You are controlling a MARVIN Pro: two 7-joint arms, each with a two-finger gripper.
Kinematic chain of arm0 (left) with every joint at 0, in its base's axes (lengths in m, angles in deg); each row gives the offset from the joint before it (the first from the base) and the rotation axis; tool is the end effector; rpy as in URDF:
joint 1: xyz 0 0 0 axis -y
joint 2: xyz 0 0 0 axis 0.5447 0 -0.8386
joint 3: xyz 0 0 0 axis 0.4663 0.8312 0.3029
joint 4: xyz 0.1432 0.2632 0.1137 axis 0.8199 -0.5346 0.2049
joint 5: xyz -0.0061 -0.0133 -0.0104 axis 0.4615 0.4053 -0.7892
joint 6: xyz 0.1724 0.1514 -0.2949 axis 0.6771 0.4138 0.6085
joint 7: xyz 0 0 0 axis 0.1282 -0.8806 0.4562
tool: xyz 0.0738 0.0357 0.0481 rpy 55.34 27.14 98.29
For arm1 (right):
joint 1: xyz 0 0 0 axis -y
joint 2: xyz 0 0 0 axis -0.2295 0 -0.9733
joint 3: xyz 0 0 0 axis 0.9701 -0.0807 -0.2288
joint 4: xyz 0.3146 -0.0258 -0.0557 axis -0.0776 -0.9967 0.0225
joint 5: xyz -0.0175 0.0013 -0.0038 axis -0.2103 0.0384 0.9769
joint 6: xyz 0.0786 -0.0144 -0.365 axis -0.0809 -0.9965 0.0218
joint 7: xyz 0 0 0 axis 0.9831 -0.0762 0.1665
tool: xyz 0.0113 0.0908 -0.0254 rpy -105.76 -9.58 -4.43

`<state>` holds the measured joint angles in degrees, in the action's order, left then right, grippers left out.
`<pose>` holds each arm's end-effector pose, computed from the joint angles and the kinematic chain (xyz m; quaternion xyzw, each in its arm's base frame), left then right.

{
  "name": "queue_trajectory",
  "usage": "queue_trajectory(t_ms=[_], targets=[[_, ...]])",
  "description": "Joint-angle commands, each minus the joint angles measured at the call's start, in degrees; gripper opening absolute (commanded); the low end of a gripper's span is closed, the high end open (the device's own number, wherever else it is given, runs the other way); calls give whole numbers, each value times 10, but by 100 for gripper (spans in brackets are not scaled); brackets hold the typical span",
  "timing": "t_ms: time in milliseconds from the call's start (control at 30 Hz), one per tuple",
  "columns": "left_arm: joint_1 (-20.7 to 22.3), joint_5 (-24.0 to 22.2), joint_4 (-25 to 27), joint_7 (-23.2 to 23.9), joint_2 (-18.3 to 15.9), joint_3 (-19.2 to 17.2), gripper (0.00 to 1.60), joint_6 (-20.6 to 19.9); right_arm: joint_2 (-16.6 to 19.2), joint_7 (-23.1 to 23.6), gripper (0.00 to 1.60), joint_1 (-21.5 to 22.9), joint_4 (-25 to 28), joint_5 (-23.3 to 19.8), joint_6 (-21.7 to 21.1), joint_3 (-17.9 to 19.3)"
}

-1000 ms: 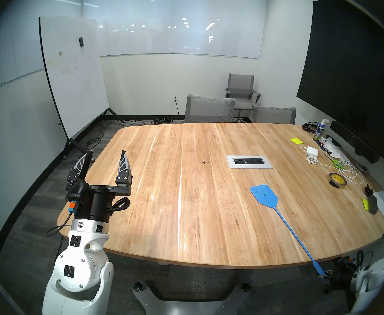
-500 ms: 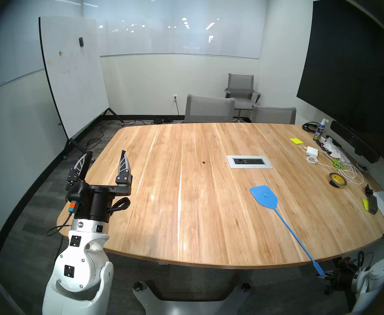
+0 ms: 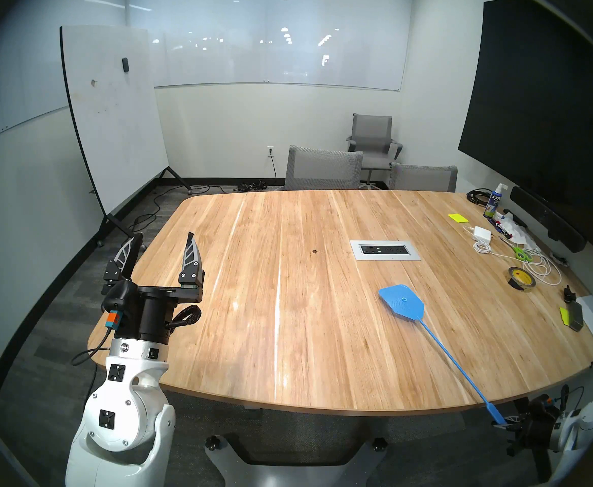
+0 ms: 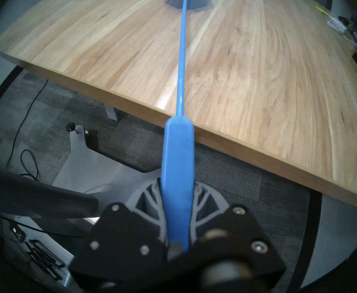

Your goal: Swat a bug on table

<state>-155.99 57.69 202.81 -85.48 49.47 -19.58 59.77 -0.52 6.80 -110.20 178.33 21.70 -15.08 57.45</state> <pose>0.2992 0.0326 -0.1977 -0.5230 -0.0034 -0.8521 0.0204 0.1308 -0.2989 -0.3197 -0.9236 -0.1944 -0.3252 0.0579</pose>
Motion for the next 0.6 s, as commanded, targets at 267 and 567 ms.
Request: queue_trajectory(t_ms=[267, 567], targets=[[-1, 0, 12, 1, 0, 1, 160, 1, 3, 24, 0, 9, 40, -24, -14, 15], [-1, 0, 12, 1, 0, 1, 160, 1, 21, 27, 0, 26, 54, -18, -20, 5]])
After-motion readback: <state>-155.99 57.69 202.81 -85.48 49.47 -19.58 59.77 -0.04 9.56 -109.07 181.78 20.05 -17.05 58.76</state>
